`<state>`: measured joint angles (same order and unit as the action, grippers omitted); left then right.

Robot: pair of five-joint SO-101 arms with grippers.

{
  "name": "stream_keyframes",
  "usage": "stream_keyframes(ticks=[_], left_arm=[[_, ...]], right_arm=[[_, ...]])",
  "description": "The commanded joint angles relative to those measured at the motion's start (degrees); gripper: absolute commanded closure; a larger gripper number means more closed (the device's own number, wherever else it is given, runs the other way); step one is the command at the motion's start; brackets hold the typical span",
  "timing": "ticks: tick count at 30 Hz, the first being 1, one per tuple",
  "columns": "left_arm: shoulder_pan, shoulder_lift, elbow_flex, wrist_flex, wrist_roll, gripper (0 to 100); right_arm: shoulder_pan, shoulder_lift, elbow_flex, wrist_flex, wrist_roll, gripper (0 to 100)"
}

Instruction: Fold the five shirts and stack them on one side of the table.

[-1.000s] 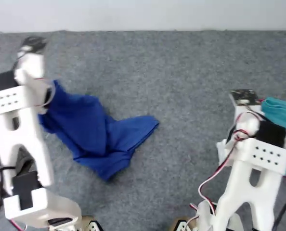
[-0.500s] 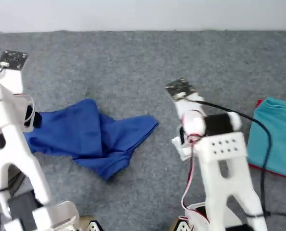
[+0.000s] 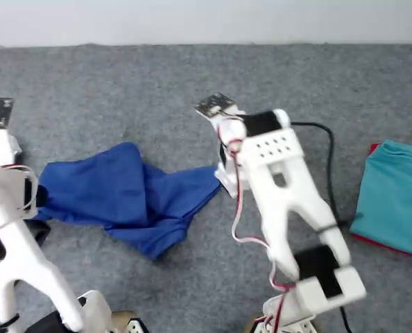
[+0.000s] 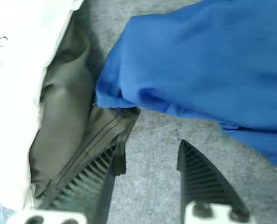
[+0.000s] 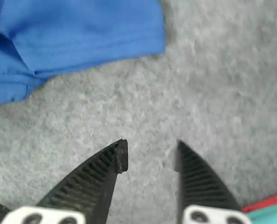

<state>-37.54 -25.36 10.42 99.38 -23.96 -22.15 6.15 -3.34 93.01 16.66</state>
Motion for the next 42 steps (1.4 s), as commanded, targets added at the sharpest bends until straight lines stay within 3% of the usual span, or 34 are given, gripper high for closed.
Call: stream_keyframes(ticks=[1,15,26,30,36,42], left_arm=[[-1.7,-1.8,0.0,0.5,0.8,81],[-2.0,-2.1,0.1,0.6,2.4,81],[-1.9,-2.0,0.1,0.6,2.4,81],[-1.9,-1.9,0.1,0.6,2.4,81],[-1.6,-1.7,0.1,0.5,2.4,81],[-1.6,-2.0,0.1,0.5,2.4,81]], right_arm=[[-2.3,5.5,-9.3,-0.2,-2.5,79.1],[-4.8,31.0,-31.5,-0.2,-3.3,79.1],[-4.7,42.7,-39.0,1.8,-3.0,80.4],[-5.1,43.6,-42.7,6.0,-2.7,99.1],[-3.5,42.1,-49.5,10.0,0.9,99.0],[0.3,29.6,-49.9,10.0,1.6,99.0]])
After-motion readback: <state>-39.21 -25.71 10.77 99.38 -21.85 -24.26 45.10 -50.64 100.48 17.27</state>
